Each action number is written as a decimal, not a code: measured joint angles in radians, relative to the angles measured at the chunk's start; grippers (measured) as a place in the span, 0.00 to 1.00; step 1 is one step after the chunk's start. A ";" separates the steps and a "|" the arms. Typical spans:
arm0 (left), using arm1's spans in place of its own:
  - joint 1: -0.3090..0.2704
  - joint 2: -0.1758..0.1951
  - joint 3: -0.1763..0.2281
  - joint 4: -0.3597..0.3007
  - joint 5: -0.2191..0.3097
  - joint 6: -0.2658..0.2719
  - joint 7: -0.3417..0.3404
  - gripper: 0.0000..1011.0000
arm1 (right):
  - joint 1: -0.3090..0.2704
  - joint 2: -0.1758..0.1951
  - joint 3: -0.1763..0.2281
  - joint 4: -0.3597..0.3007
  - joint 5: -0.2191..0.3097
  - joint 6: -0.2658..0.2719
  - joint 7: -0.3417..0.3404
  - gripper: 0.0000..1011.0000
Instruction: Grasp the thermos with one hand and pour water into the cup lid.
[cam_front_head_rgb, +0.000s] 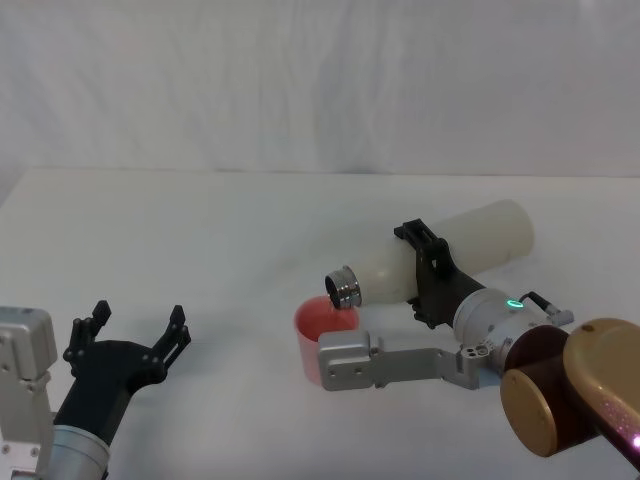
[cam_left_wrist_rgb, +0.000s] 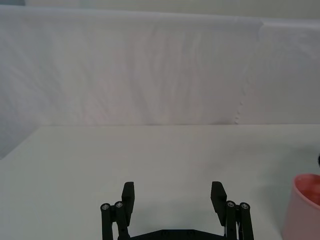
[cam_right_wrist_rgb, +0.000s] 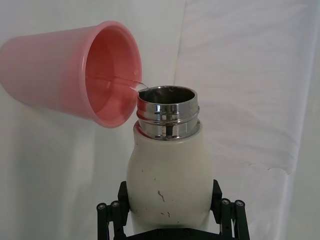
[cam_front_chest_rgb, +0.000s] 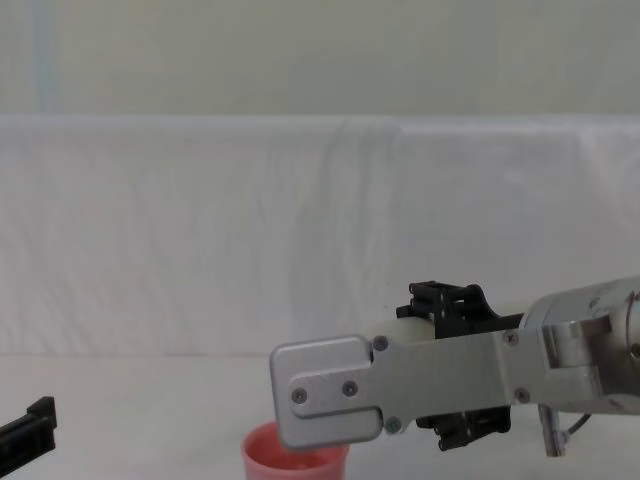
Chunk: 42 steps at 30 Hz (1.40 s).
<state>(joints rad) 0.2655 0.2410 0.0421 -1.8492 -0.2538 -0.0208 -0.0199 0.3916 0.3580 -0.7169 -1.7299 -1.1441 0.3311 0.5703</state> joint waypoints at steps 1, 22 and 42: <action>0.000 0.000 0.000 0.000 0.000 0.000 0.000 0.99 | 0.000 0.000 0.000 0.000 0.000 0.000 0.000 0.95; 0.000 0.000 0.000 0.000 0.000 0.000 0.000 0.99 | 0.001 -0.001 0.001 -0.001 -0.009 0.002 0.010 0.95; 0.000 0.000 0.000 0.000 0.000 0.000 0.000 0.99 | 0.009 -0.004 -0.006 0.004 -0.017 0.004 0.025 0.95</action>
<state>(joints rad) 0.2655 0.2410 0.0421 -1.8492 -0.2538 -0.0208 -0.0199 0.4007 0.3540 -0.7226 -1.7263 -1.1613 0.3349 0.5948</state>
